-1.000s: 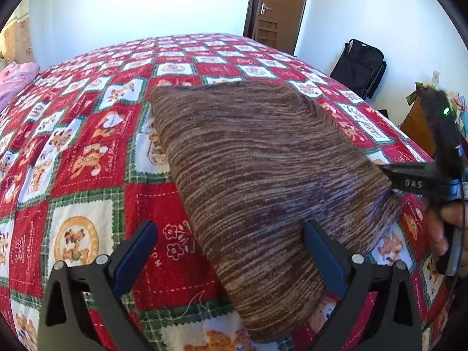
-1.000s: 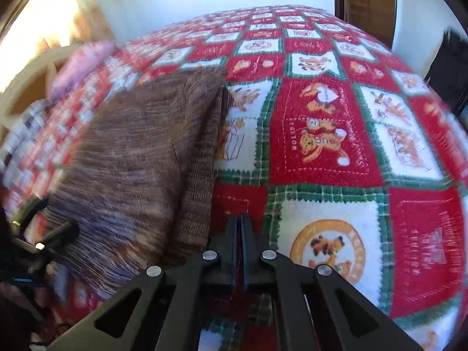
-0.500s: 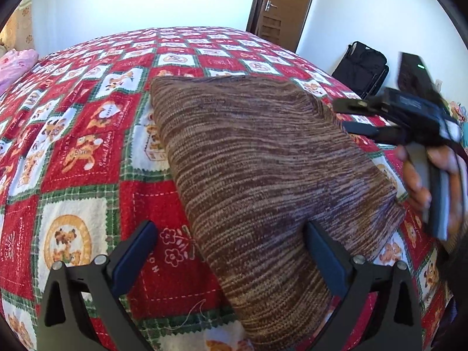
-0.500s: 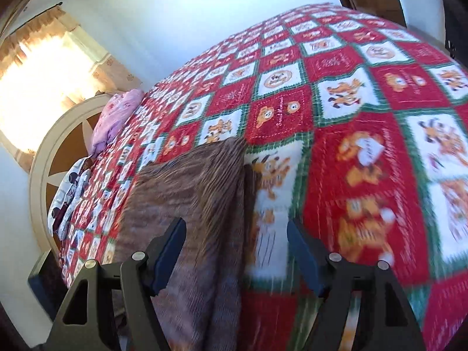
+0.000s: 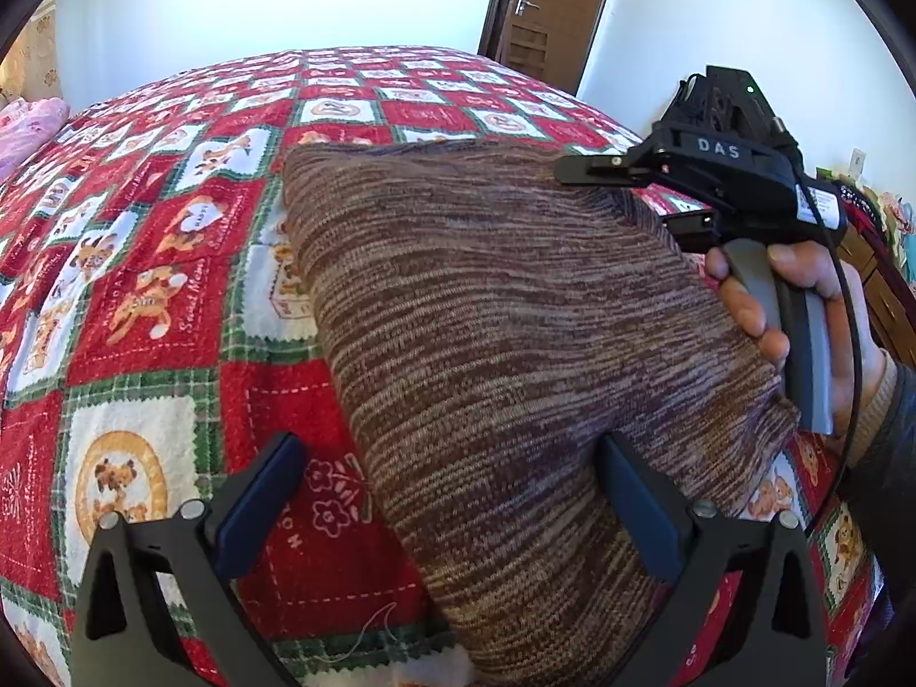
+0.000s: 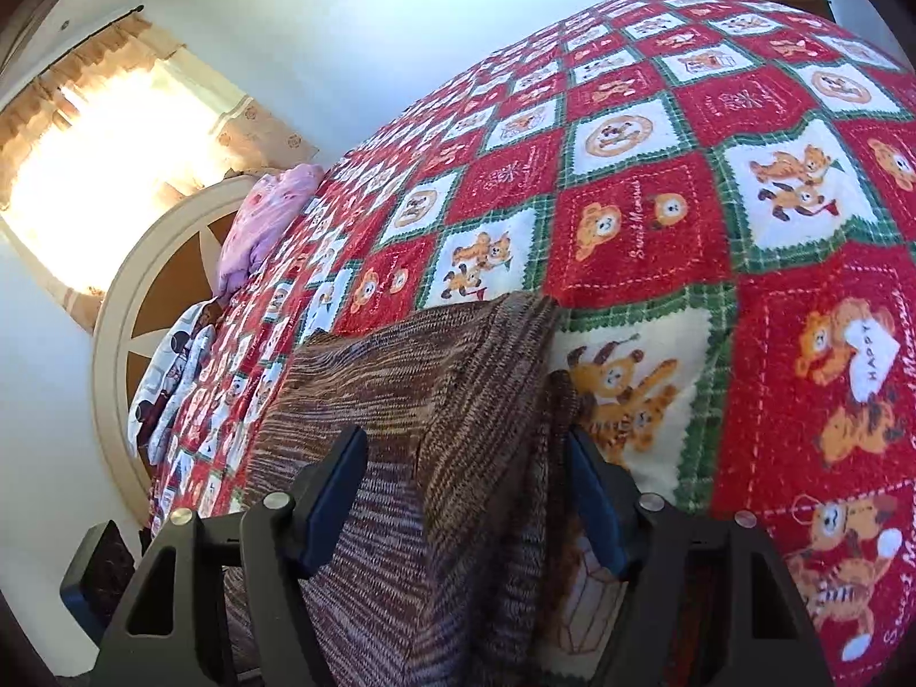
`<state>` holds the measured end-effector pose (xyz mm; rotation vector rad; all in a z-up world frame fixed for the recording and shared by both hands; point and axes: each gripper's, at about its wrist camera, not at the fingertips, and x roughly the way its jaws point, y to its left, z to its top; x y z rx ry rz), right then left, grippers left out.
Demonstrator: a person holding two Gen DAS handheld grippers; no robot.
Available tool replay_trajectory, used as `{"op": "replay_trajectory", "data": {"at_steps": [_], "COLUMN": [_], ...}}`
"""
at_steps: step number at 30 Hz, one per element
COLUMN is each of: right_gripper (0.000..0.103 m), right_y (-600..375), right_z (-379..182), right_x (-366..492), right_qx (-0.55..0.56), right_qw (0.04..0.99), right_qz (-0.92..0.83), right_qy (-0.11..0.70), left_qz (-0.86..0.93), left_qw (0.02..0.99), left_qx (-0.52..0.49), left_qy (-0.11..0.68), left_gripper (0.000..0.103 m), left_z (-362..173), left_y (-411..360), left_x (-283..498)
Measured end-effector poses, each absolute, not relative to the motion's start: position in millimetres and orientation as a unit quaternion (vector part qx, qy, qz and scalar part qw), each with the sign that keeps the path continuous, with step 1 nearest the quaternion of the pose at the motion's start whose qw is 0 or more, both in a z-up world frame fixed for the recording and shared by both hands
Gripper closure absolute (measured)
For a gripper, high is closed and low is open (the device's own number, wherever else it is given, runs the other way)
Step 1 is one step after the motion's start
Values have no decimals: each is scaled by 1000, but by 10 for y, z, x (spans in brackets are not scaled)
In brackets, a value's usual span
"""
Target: Fold small clothes
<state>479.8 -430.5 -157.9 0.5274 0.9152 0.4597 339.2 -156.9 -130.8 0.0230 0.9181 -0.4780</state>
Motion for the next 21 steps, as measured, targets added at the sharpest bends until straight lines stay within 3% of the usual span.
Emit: {"op": "replay_trajectory", "data": {"at_steps": [3,4,17,21], "right_gripper": [62,64,64,66], "right_y": [-4308,-4299,-4257,-4211], "right_z": [-1624,-1636,-1666,-1636], "right_x": [4812,4807,4785,4751], "right_qx": [257,258,244,224], "right_qw": [832,830,838,848], "right_qz": [226,232,229,218], "right_qy": [437,436,430,428], "left_qz": [-228,-228,-235,-251], "left_qw": [869,869,869,871], "left_qx": [11,11,12,20], "left_qy": [439,439,435,423], "left_gripper": [0,0,1,19], "left_z": [-1311,-1312,-1304,-1271], "left_y": [-1586,-1591,-1618,-1647], "left_x": [3397,3403,3409,3340]}}
